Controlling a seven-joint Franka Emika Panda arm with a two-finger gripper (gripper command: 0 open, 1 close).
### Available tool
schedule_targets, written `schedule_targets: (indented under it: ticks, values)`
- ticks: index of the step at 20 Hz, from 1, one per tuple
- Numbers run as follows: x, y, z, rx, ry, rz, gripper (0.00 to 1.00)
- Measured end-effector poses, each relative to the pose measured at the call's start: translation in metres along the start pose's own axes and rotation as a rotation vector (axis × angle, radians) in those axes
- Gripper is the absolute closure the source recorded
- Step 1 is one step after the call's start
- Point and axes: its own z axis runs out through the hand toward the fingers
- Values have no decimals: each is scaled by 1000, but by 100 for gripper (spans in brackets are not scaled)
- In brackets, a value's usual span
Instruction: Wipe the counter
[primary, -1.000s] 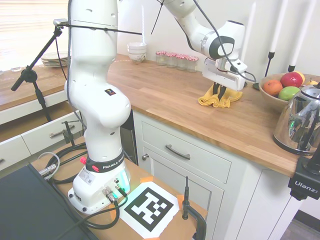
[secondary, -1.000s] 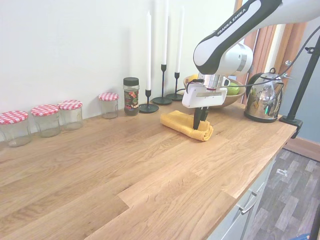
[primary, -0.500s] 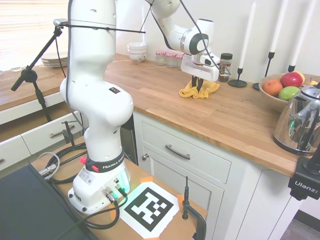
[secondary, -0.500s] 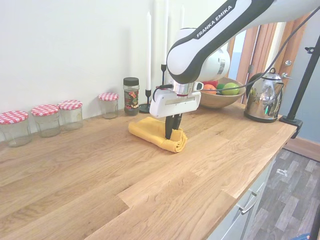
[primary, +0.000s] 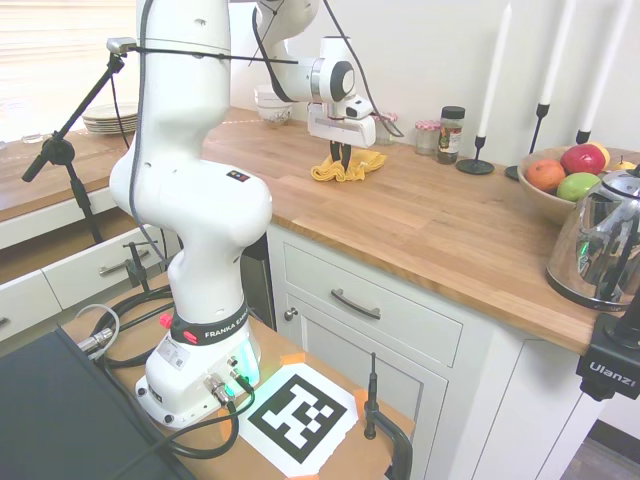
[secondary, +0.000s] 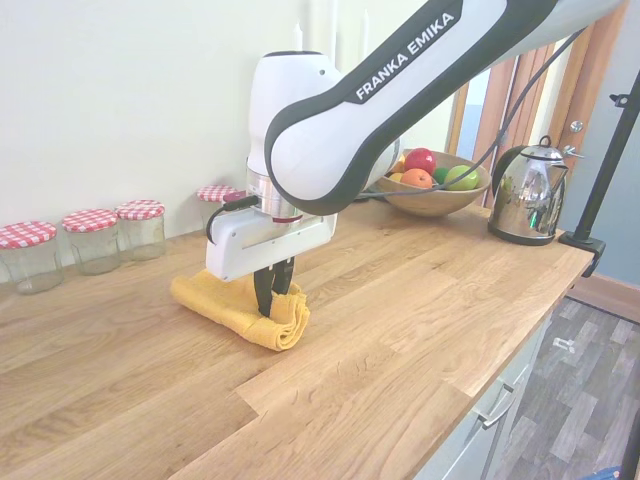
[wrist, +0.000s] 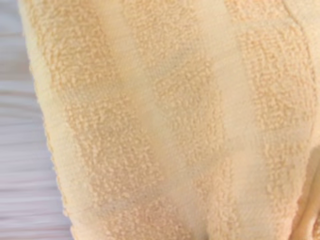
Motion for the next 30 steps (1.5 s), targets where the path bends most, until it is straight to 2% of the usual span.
schedule_targets:
  ticks: [9,17,20,23,30]
  values:
    - [-55,-40,-1,-3,30,-62,100]
    - [-52,-39,-2,0,15,-42,100]
    - [-39,-32,-2,8,-14,-22,100]
    - [-6,-11,-1,9,-31,0,100]
    - [92,76,0,10,-58,57,100]
